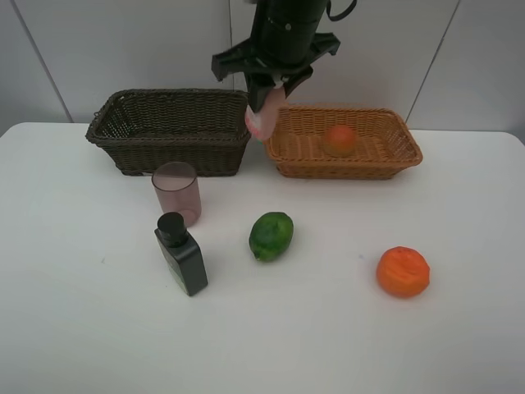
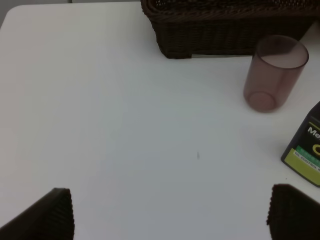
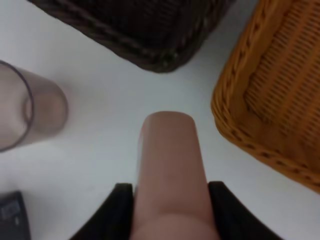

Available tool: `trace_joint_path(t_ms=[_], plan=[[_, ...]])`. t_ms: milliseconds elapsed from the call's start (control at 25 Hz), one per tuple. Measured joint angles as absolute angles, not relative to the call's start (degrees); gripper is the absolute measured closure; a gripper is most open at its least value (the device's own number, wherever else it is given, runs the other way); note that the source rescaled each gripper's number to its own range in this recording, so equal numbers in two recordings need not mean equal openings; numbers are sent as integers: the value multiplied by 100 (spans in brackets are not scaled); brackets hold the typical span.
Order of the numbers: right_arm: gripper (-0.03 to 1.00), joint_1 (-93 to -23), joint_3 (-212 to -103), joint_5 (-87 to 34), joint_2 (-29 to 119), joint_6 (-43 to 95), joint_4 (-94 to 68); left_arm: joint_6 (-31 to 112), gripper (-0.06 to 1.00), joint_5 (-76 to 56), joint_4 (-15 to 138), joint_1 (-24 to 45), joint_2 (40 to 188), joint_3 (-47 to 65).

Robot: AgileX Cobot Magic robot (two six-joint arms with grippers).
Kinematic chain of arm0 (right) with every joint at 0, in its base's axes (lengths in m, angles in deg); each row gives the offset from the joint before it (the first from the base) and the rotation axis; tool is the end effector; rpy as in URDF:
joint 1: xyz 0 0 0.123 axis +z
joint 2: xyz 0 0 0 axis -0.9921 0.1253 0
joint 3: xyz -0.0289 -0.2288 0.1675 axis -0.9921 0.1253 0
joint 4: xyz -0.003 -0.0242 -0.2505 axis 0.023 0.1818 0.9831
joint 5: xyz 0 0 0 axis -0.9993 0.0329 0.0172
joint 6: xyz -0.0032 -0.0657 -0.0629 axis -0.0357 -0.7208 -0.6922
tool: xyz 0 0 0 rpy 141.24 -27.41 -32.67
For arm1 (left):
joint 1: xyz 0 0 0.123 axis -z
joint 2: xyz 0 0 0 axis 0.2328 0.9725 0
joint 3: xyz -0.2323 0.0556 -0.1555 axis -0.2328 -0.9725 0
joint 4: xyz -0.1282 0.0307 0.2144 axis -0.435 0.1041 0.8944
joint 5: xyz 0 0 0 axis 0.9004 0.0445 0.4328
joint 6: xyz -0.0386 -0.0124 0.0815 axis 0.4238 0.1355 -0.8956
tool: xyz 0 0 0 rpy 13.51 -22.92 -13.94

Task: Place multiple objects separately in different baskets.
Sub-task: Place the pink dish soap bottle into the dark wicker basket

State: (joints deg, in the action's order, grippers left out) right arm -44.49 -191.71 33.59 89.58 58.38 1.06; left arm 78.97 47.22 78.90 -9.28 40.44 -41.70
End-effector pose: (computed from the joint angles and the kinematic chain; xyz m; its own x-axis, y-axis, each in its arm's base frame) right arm 0.3593 0.2715 0.2999 -0.7920 -0.4692 -0.3907 -0.4910 0.8698 -0.0494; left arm -0.0066 0.0054 0.2788 -0.4460 -0.0156 -0.8949 0.0031 0.9998 -0.0189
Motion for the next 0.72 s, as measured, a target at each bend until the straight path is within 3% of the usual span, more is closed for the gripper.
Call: trace_joint_path(t_ms=[400,720], plan=[[96,-4359,-19568,839,9453,5838,108,7897,-6,4722,7890,-928,4044,-4170],[96,-4359,-19570,-351,10151,5838,108,7897,-6,4722,7890,-928,4044,-4170]])
